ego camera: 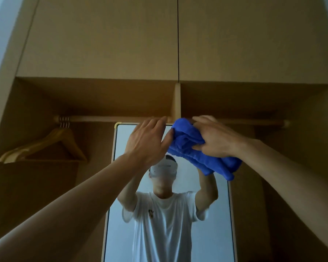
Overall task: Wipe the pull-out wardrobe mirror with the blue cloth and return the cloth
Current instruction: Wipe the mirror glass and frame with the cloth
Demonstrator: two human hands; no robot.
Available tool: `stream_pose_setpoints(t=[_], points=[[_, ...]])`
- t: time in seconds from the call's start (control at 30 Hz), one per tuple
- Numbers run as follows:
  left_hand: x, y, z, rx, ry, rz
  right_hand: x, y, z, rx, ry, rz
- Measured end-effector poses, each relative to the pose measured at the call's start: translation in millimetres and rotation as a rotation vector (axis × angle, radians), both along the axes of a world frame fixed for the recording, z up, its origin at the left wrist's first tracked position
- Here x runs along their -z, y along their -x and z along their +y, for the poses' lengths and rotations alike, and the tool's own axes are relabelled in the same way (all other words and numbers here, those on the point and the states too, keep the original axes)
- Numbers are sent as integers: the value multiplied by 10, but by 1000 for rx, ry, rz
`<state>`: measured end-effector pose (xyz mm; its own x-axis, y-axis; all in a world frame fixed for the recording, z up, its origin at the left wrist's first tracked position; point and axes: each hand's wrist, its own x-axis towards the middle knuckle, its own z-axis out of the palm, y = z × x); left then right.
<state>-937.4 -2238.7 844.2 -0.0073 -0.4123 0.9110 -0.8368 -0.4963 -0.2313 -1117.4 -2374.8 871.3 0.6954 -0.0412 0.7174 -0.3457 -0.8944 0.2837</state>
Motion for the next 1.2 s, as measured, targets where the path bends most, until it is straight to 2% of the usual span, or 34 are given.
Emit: stream_pose_setpoints(t=[0.17,0.47,0.63,0.83,1.2], points=[[-117,-93,-123,-12,-54,37,-126,-65,-69,34,-22,73],[-144,-93,-228,56,13,35,-142,-77,-62,-118,-28,63],[-138,-75,-296,-95,-80,4,-135,-114,-142,-138,-48,56],[-119,69,-247,89,43,143,-108,-144,-232,-92,-19,21],[-127,376,72,51,50,103,-107,190,57,-106,-29,24]])
